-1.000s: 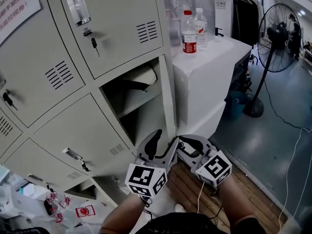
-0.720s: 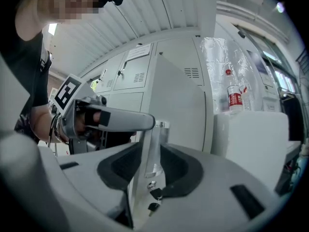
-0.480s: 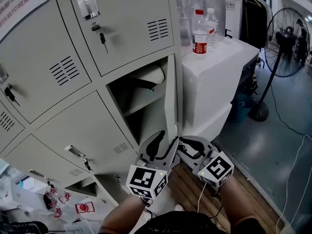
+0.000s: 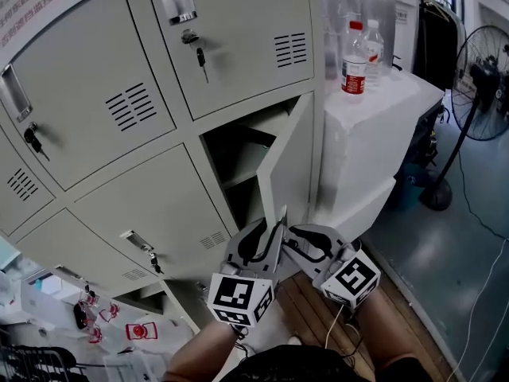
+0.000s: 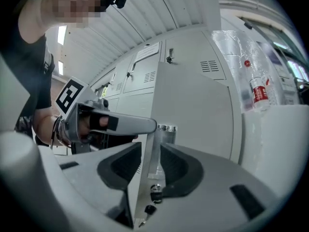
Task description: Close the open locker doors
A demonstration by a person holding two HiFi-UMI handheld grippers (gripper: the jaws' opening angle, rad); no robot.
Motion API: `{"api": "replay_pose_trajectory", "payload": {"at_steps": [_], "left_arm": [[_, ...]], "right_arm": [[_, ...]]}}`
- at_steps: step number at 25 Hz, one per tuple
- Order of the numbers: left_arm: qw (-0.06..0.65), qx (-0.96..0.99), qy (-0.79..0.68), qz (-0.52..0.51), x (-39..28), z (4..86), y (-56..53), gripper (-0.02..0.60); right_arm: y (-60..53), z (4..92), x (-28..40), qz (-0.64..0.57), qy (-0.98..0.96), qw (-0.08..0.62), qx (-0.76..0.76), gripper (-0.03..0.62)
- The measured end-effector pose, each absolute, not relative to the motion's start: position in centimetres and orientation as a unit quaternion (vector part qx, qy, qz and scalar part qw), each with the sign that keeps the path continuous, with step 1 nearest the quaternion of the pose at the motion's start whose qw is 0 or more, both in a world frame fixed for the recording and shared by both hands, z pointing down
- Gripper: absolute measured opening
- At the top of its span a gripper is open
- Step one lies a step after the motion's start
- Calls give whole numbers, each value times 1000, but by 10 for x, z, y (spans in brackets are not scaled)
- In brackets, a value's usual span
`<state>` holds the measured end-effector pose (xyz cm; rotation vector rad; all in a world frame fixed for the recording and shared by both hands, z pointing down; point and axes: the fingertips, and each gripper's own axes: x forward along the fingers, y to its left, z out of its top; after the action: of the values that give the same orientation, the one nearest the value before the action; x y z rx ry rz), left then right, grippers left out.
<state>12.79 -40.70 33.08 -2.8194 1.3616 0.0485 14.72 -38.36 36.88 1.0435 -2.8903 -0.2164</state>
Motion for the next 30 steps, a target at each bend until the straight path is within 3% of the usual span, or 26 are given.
{"api": "replay_pose_trajectory", "payload": {"at_steps": [8, 30], "left_arm": [[11, -876, 482, 15, 101, 331, -426, 98], [19, -811, 584, 17, 37, 328, -455, 132]], "right_arm": [[-414, 368, 145, -25, -925, -6, 378, 110], [-482, 358, 112, -4, -927, -20, 374, 110]]}}
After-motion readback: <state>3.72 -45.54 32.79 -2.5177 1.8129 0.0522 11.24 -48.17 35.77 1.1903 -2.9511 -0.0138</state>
